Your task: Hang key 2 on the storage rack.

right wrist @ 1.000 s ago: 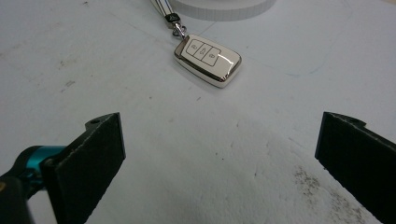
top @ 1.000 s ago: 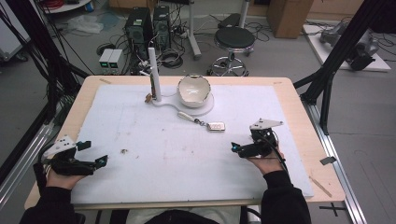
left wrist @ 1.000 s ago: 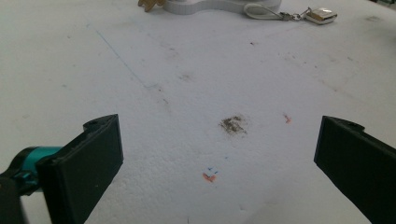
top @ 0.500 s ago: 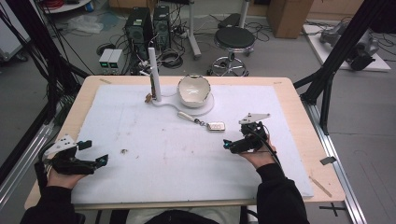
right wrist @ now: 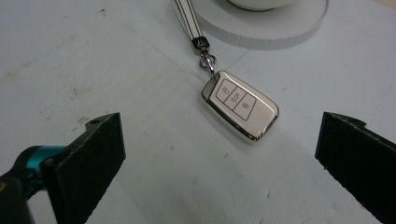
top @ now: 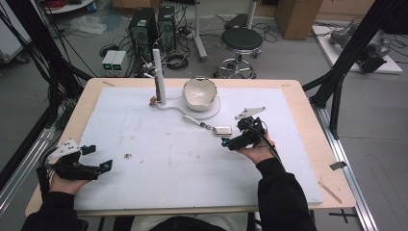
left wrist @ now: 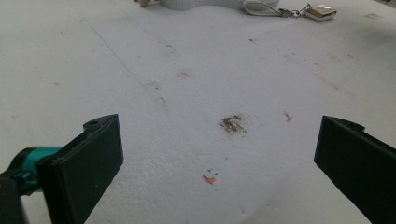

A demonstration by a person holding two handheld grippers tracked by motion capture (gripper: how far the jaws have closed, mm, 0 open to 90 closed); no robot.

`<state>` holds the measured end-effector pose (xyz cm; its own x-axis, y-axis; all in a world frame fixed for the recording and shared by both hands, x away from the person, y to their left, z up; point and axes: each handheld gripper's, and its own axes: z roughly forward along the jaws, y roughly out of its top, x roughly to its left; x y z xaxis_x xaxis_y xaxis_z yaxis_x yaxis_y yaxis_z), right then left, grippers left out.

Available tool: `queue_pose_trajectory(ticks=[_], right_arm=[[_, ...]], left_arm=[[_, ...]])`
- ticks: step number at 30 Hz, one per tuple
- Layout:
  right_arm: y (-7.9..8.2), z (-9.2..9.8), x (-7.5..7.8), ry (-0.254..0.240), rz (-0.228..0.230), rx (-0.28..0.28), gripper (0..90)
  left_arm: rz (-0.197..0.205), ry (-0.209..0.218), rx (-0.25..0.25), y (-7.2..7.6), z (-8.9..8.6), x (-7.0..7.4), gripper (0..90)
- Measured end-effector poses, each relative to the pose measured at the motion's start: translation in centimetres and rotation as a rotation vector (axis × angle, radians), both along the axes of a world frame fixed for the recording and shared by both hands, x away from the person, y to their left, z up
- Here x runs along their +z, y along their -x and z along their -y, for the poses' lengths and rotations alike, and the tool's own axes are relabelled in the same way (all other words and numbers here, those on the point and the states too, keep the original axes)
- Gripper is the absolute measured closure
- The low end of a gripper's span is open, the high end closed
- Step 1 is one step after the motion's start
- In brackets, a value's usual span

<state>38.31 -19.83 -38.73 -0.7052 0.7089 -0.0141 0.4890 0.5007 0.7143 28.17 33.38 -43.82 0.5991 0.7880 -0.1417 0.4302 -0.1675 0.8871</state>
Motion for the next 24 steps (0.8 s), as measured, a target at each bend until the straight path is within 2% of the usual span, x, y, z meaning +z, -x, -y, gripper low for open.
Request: queue_pose_trajectory(ticks=[3, 5, 13, 24], right_arm=[[-0.6, -0.8, 0.2, 0.019, -0.001, 0.013, 0.6], [-1.0, -1.2, 0.3, 0.013, -0.006, 0.018, 0.6], [-2.3, -2.8, 0.1, 0.035, -0.023, 0.030, 0.6], [-4.6, -4.8, -1.0, 0.056, -0.072, 0.045, 0.6]], left_arm=[[0.005, 0.012, -0.007, -0.1, 0.0, 0.0, 1.7], [0.005, 0.017, -0.006, -0.2, 0.1, 0.0, 1.7], [0.006, 0.013, -0.005, -0.5, -0.1, -0.2, 1.7], [0.009, 0.011, -0.011, -0.6, -0.1, -0.3, 1.7]])
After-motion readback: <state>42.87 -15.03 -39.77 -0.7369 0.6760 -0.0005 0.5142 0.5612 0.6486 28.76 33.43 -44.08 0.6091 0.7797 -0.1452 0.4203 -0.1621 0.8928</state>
